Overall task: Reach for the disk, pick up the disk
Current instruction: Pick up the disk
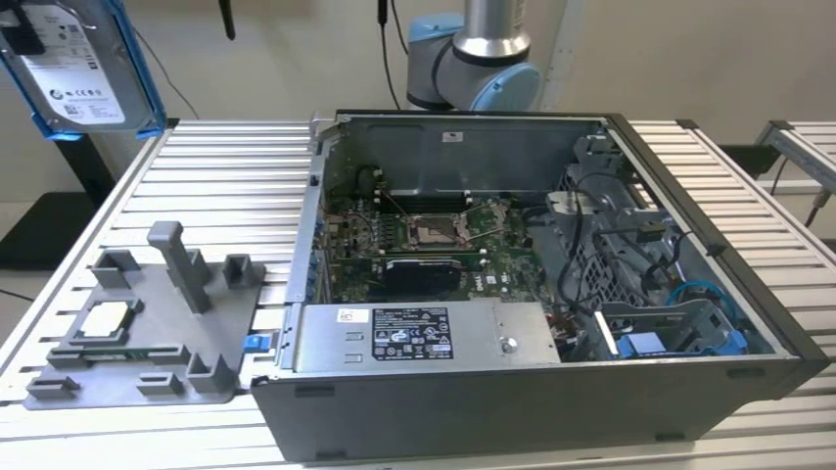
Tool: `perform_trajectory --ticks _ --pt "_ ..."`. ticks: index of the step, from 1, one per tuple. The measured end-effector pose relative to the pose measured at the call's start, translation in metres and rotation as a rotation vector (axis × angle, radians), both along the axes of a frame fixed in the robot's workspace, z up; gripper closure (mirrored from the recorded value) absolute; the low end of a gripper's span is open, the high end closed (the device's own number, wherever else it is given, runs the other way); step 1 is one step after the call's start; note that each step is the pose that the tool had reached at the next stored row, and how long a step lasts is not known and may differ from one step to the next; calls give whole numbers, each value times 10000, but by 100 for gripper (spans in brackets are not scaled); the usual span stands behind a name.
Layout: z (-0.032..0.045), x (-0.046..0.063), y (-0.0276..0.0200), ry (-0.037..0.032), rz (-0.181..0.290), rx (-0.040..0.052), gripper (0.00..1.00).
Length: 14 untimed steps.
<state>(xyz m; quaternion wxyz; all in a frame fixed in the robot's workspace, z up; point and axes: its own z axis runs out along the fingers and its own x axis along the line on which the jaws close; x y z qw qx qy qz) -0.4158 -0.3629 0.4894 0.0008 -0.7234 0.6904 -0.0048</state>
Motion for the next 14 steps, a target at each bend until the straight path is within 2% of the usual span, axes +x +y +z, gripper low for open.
perform_trajectory --ticks 14 --pt "0 401 3 1 0 0 100"
